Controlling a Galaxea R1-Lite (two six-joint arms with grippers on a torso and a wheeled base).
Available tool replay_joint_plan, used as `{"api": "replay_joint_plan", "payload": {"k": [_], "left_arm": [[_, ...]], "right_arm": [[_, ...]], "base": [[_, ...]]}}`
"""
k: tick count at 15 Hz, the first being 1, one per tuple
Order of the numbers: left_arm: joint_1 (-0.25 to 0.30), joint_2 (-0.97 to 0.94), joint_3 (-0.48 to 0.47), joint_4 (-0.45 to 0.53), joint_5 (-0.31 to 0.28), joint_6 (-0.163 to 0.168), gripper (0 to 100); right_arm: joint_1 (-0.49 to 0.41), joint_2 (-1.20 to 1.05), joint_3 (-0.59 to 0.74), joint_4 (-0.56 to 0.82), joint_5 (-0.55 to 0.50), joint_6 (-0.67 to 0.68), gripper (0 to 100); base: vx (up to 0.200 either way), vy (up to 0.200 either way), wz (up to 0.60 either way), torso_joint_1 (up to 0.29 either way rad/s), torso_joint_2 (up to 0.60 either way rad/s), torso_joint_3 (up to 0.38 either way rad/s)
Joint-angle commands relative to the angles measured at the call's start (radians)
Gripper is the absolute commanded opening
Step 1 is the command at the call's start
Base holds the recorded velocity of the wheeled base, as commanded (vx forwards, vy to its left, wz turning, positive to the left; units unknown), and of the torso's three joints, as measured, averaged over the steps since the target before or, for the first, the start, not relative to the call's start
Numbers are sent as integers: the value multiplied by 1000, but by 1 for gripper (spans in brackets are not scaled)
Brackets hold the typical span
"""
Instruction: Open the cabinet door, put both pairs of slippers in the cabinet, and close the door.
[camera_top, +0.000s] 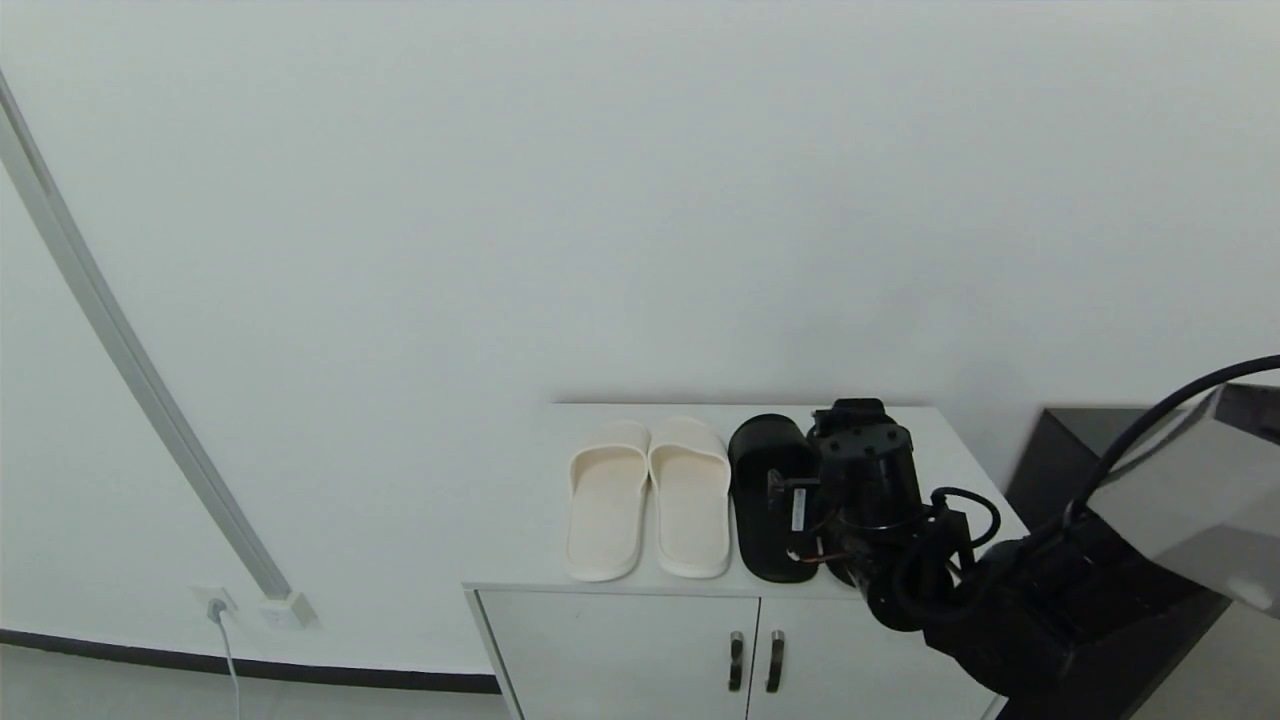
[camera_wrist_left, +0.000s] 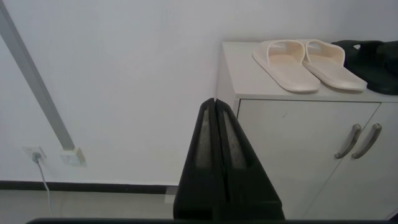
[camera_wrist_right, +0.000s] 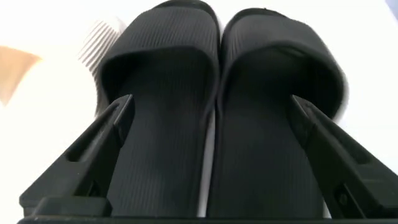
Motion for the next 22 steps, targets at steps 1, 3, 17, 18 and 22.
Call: {"api": "replay_joint_plan", "payload": {"k": [1, 3, 17, 18, 22], "left_arm": [[0, 1, 0, 0, 1, -1, 0], [0, 1, 0, 0, 1, -1, 0], [0, 1, 0, 0, 1, -1, 0], [0, 1, 0, 0, 1, -3, 0], [0, 1, 0, 0, 1, -1, 0]], "right_arm": [[-33, 84, -64, -1, -1, -1, 100], [-49, 126, -113, -1, 1, -1, 100], [-96, 228, -265, 0, -1, -18, 0], [-98, 227, -263, 0, -1, -18, 0], [-101, 172, -243, 0, 1, -21, 0]], "base": [[0, 0, 0, 0, 0, 0], [0, 0, 0, 0, 0, 0], [0, 0, 0, 0, 0, 0], [0, 0, 0, 0, 0, 0], [0, 0, 0, 0, 0, 0]]}}
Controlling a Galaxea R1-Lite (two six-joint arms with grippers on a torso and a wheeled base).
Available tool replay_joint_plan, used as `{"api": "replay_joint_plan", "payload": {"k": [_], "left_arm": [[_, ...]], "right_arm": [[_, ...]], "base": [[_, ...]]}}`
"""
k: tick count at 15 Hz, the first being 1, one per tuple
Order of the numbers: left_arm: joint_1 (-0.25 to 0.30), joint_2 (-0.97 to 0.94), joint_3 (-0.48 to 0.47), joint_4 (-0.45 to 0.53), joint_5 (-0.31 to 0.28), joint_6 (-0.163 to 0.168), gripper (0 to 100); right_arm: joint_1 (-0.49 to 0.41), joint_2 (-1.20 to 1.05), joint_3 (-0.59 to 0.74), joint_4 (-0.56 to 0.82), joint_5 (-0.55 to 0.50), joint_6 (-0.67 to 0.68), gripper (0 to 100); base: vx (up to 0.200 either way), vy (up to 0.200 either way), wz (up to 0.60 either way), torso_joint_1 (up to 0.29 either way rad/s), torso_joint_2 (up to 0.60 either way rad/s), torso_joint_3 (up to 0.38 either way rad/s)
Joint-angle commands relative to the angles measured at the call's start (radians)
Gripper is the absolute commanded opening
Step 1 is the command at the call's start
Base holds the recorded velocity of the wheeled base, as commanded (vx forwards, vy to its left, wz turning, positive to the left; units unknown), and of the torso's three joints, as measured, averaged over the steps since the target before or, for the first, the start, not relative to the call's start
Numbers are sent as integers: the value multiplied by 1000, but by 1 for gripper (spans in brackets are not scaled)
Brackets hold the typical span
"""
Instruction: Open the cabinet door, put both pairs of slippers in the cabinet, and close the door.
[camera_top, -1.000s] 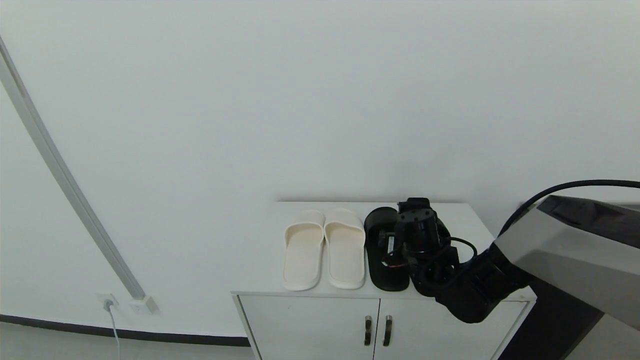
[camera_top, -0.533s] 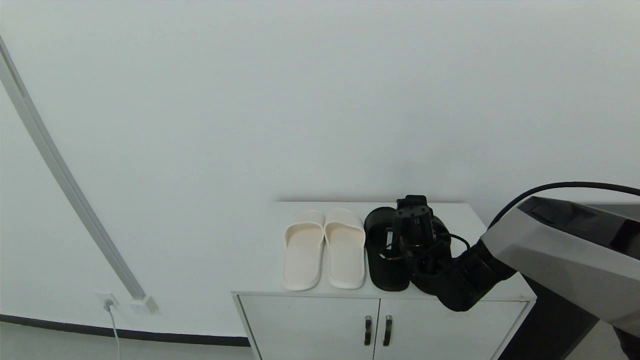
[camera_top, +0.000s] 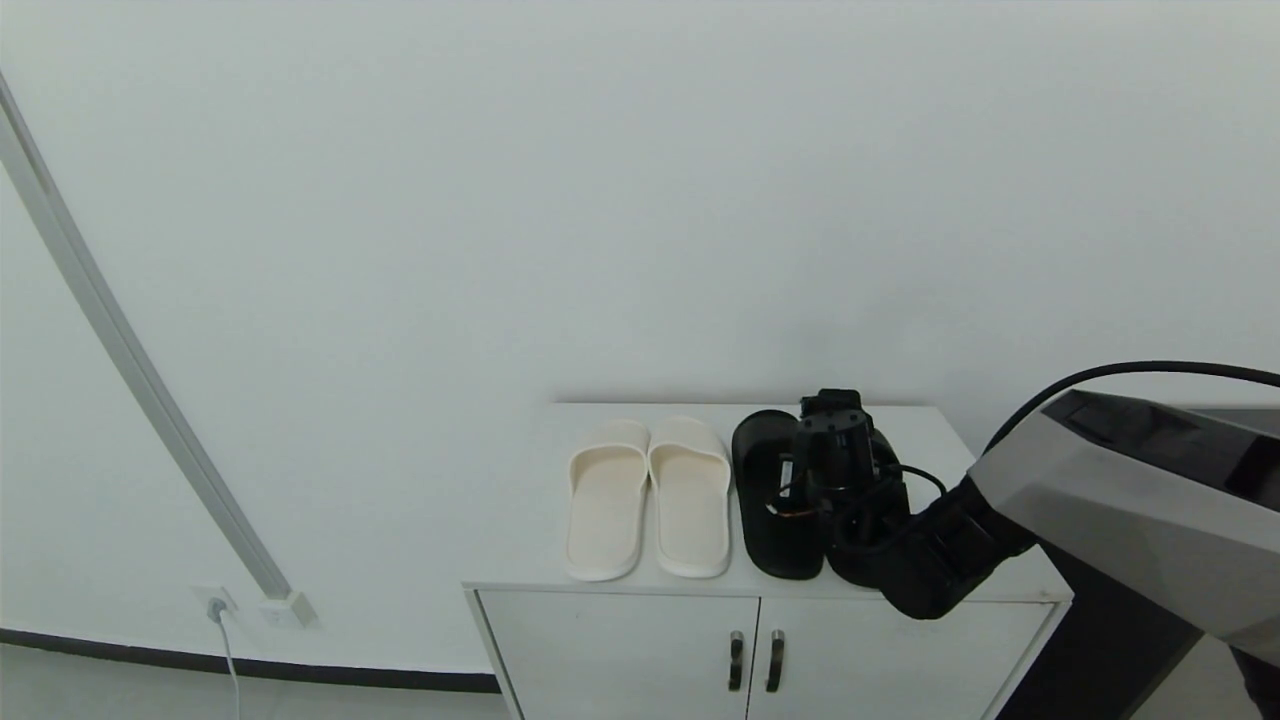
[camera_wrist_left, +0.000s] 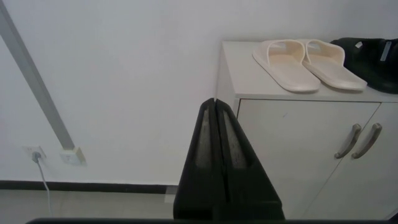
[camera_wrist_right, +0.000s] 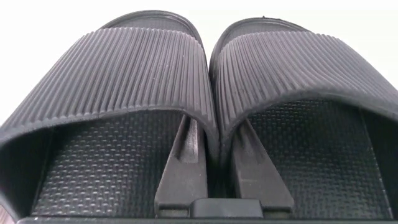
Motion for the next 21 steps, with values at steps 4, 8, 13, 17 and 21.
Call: {"api": "replay_joint_plan", "payload": {"k": [4, 8, 13, 17, 21], "left_arm": [[0, 1, 0, 0, 0, 1, 0], [0, 1, 0, 0, 2, 4, 0], [0, 1, 0, 0, 0, 4, 0], [0, 1, 0, 0, 0, 1, 0], [0, 1, 0, 0, 0, 1, 0]], "right_arm": [[23, -237, 192, -45, 97, -85, 0], [31, -487, 506, -167, 380, -276, 0], [111, -736, 673, -19, 743, -315, 0], [134, -783, 670, 100, 838, -281, 0], [134, -782, 675, 101, 864, -276, 0]], "base": [[0, 0, 0, 0, 0, 0], [0, 0, 0, 0, 0, 0], [0, 0, 0, 0, 0, 0], [0, 0, 0, 0, 0, 0], [0, 0, 0, 0, 0, 0]]}}
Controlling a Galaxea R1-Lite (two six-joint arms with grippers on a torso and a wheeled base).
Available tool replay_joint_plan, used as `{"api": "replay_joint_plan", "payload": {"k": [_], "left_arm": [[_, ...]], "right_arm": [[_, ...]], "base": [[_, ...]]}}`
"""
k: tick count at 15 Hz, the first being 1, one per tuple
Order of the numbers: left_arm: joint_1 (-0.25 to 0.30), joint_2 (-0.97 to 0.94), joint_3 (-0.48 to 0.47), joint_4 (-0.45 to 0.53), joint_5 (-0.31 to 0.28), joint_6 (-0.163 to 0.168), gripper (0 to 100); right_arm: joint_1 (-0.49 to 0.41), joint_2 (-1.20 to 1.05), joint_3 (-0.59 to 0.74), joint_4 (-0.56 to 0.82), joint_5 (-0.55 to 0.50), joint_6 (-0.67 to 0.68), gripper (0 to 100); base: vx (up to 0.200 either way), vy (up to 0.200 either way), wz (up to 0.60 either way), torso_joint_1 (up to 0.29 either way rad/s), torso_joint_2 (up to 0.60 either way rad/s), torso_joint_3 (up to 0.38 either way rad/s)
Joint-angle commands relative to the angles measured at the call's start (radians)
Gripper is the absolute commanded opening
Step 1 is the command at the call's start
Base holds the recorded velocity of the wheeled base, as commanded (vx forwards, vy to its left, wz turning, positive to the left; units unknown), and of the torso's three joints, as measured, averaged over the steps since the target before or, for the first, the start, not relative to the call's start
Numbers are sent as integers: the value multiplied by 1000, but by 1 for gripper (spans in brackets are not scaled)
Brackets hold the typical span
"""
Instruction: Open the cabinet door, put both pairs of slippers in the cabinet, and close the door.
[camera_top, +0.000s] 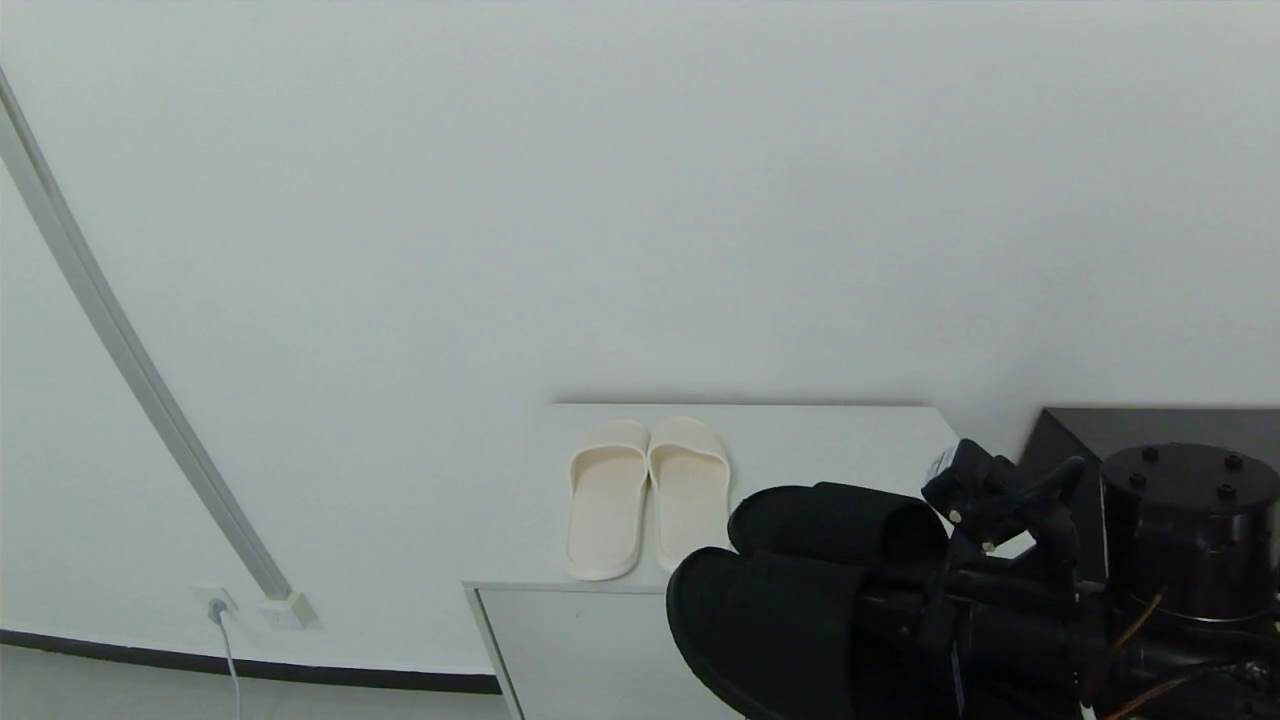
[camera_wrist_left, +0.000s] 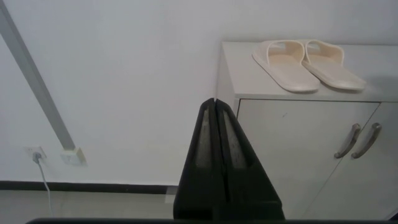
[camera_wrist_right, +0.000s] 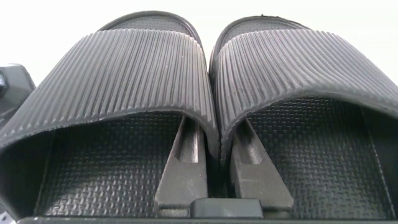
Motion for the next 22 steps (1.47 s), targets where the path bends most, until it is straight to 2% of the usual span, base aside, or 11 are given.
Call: {"api": "replay_joint_plan", "payload": {"k": [1, 10, 22], "left_arm": [[0, 1, 0, 0, 1, -1, 0], [0, 1, 0, 0, 1, -1, 0], [0, 1, 0, 0, 1, -2, 0]], "right_arm": [[0, -6, -1, 0, 5, -1, 0], [3, -4, 24, 0, 3, -15, 0], [3, 3, 31, -3, 2, -16, 0]], "base": [[0, 0, 0, 0, 0, 0], [-200, 0, 0, 1, 4, 4], [0, 0, 0, 0, 0, 0]]}}
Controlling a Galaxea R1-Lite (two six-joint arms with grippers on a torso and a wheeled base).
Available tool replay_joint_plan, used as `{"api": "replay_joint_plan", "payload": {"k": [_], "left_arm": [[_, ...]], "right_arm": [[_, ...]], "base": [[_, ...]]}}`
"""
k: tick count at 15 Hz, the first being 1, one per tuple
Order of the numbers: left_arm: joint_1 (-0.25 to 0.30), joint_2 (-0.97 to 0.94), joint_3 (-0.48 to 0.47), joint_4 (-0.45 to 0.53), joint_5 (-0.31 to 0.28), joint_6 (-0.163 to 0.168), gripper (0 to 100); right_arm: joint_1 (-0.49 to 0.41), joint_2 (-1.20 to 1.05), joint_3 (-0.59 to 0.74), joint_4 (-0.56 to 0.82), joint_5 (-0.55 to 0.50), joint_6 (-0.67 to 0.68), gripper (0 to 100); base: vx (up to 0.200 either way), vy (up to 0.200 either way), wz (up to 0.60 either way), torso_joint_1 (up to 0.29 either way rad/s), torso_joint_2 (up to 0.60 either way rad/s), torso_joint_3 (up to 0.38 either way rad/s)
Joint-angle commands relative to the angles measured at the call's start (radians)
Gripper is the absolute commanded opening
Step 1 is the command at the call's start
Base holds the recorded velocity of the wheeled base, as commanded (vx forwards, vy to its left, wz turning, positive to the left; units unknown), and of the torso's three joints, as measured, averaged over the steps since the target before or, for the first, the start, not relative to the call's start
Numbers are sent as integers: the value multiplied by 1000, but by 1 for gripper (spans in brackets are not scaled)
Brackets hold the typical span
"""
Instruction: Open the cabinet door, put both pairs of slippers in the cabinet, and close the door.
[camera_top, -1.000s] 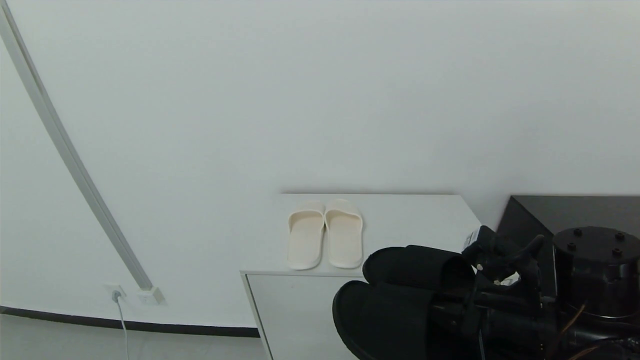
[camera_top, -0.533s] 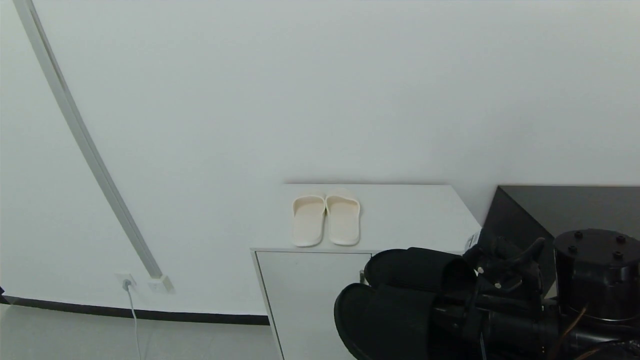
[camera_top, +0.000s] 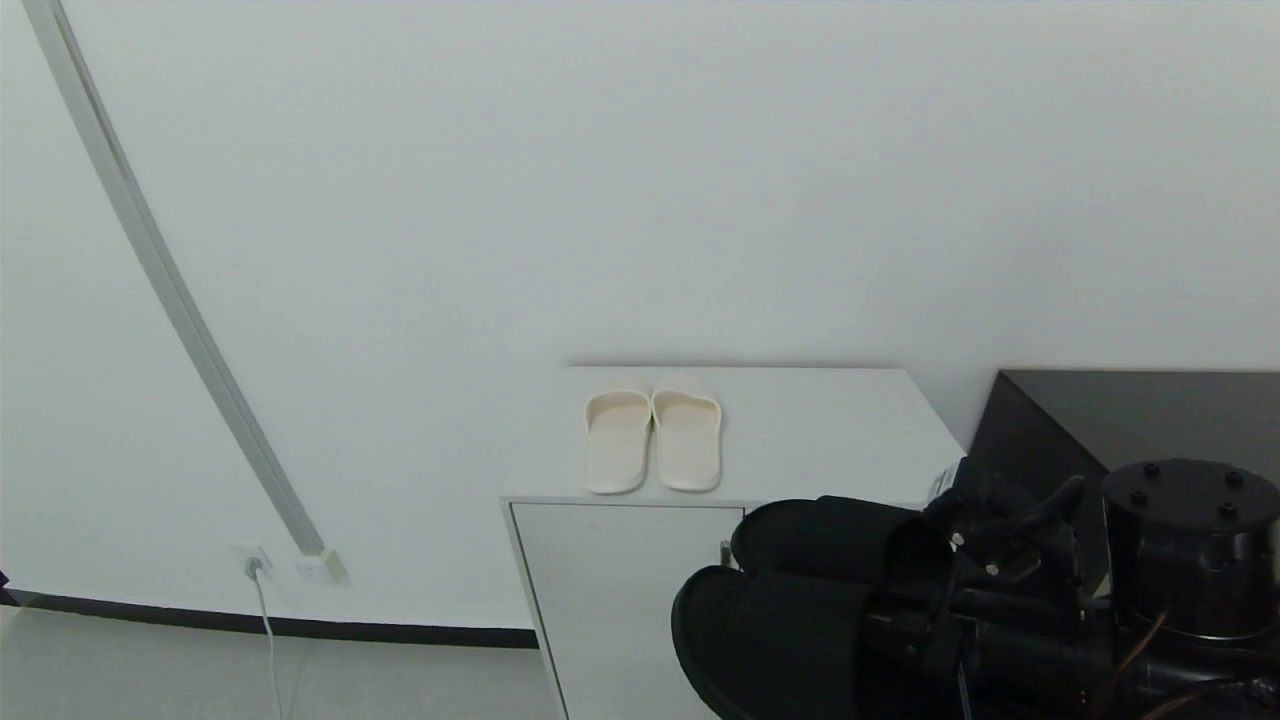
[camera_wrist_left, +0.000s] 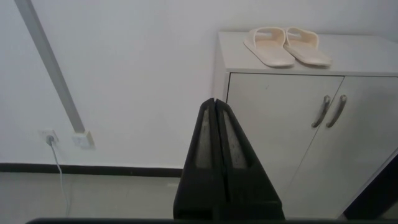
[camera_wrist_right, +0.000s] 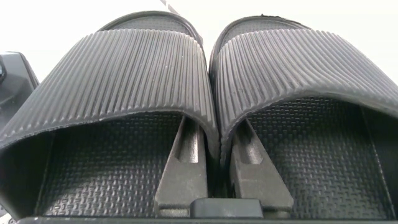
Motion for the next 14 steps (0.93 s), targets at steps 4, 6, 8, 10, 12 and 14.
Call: {"api": "replay_joint_plan", "payload": {"k": [4, 6, 8, 10, 12, 14], "left_arm": [[0, 1, 0, 0, 7, 14, 0], [0, 1, 0, 0, 5, 12, 0], [0, 1, 0, 0, 2, 12, 0], [0, 1, 0, 1, -2, 6, 0], [0, 1, 0, 1, -4, 6, 100], [0, 1, 0, 1, -2, 6, 100]], "right_arm": [[7, 6, 8, 0, 0, -1, 0], [10, 4, 13, 0, -3, -1, 0], [17, -4, 19, -2, -4, -3, 0], [17, -5, 19, -2, -3, -6, 0], [19, -2, 19, -2, -4, -9, 0], [19, -4, 19, -2, -4, -9, 0]], "base": [[0, 0, 0, -23, 41, 30], [0, 0, 0, -137, 334, 183], [0, 0, 0, -156, 359, 200], [0, 0, 0, -166, 371, 208], [0, 0, 0, -163, 378, 217], [0, 0, 0, -176, 417, 232]]}}
